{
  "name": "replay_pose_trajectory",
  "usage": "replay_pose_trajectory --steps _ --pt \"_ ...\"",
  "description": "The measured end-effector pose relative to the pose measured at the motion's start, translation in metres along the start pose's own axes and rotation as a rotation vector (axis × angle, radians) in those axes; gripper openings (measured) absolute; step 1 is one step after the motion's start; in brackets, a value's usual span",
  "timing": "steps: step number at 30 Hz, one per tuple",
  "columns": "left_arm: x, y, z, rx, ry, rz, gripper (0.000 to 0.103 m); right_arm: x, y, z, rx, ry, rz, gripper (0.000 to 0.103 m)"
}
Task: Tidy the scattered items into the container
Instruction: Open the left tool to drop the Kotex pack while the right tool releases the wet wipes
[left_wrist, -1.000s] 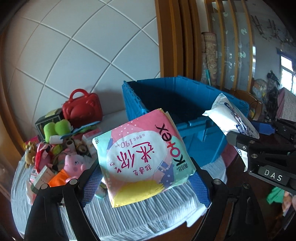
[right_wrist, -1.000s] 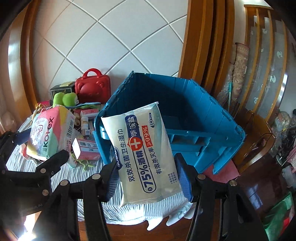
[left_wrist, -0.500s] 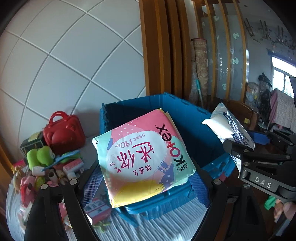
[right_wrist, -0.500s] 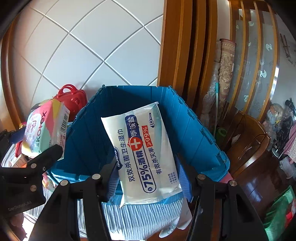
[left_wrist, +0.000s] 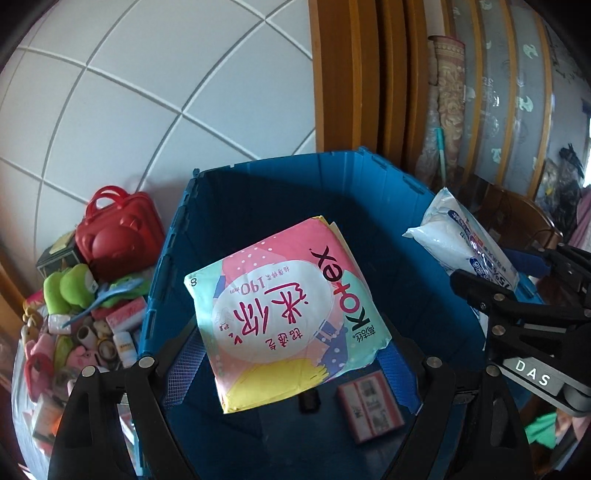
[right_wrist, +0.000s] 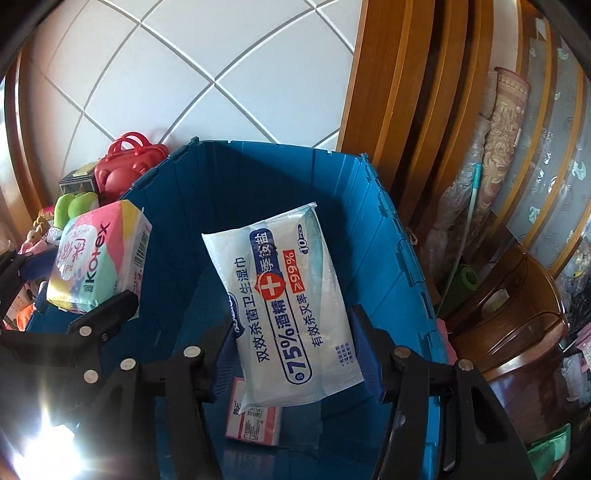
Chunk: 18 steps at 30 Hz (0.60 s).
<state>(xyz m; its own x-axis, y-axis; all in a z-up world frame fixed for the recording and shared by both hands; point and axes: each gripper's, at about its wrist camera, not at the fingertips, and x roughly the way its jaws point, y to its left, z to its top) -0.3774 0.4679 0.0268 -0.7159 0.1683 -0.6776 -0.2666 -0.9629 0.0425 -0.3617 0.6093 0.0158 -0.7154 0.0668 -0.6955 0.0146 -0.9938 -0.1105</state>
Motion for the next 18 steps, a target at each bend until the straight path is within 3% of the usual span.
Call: replay_pose_trajectory --steps 6,18 --pt "0.028 0.004 0.002 -0.043 0.071 0.009 0.087 0.039 -0.01 -0.002 0.013 0.067 0.051 0.055" --pt "0.033 0.01 -0.001 -0.076 0.088 0.01 0.09 0.033 -0.018 0.0 0.08 0.008 0.043 0.056"
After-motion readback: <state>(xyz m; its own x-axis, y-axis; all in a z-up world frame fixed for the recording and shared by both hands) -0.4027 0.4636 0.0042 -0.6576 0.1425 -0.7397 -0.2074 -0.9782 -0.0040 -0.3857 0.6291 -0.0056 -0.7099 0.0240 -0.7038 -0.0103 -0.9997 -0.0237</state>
